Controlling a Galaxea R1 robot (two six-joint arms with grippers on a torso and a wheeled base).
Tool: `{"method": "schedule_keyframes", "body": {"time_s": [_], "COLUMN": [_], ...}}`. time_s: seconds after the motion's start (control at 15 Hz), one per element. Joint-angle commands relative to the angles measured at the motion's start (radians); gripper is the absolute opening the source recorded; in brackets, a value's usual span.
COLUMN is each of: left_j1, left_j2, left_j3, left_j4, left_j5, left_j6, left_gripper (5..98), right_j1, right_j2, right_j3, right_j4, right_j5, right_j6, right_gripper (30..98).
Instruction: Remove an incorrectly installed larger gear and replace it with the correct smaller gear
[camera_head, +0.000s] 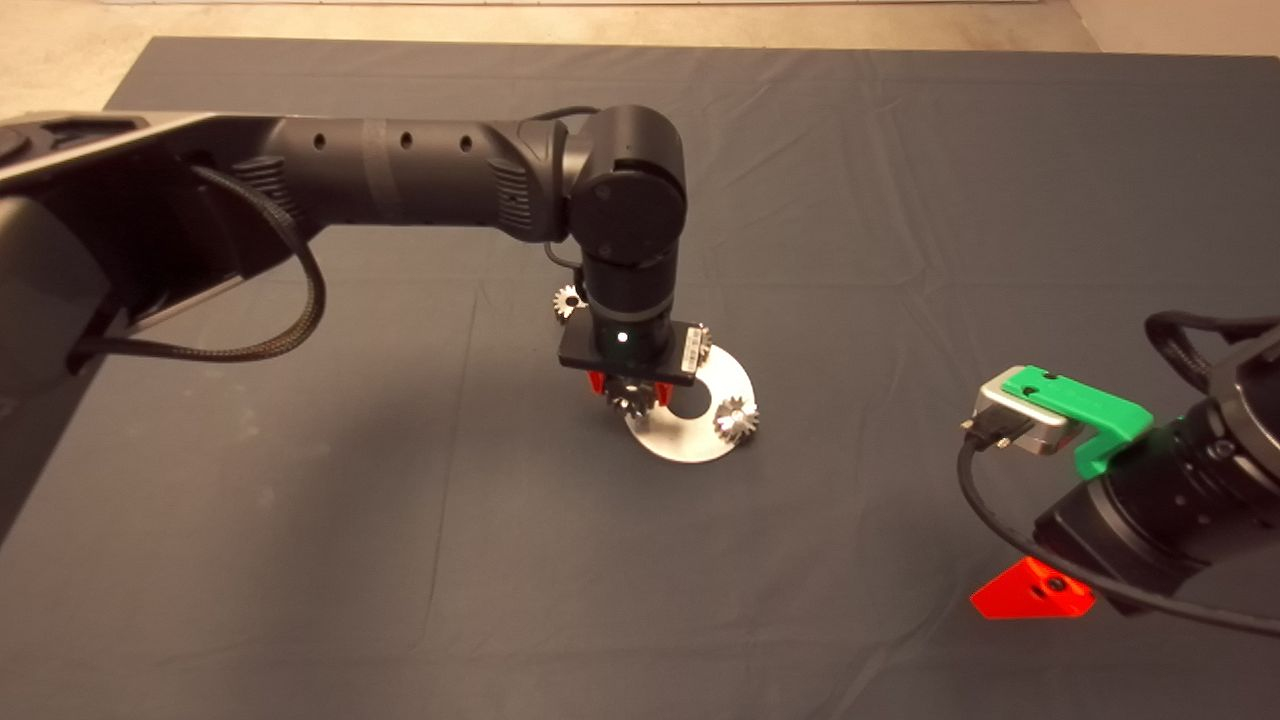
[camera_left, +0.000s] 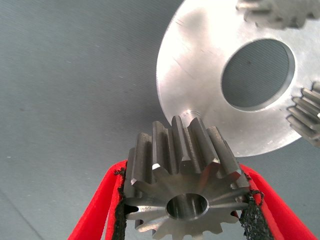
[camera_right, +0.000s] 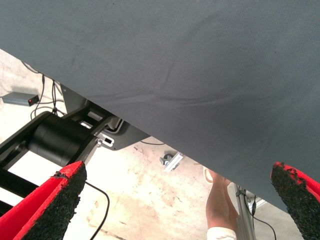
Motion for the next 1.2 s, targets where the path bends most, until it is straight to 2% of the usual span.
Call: {"method": "schedule_keyframes", "body": {"time_s": [0.0, 0.13, 0.33, 0.6, 0.67, 1.13], "left_j1": [-0.026, -0.021, -0.004, 0.105, 0.114, 0.121], "left_j2": [-0.153, -0.216, -0.246, -0.253, -0.258, -0.270], "left_j3": [0.147, 0.175, 0.186, 0.182, 0.186, 0.188], "left_j4": [-0.015, -0.009, 0.011, 0.091, 0.098, 0.104], "left_j5": [0.066, 0.063, 0.066, 0.066, 0.066, 0.064], "left_j6": [-0.060, -0.054, -0.043, -0.040, -0.042, -0.040], "left_gripper": [44.5, 44.4, 44.4, 44.3, 44.3, 44.1], "right_j1": [0.017, 0.017, 0.017, 0.016, 0.015, 0.015], "right_j2": [0.003, 0.003, 0.003, 0.003, 0.003, 0.003], "right_j3": [0.004, 0.003, 0.003, 0.004, 0.003, 0.003], "right_j4": [0.032, 0.032, 0.031, 0.032, 0.032, 0.032], "right_j5": [-0.001, -0.001, 0.001, -0.001, -0.001, -0.001], "right_j6": [0.002, 0.001, 0.002, 0.002, 0.001, 0.002], "right_gripper": [97.7, 97.7, 97.7, 97.7, 97.7, 97.7]}}
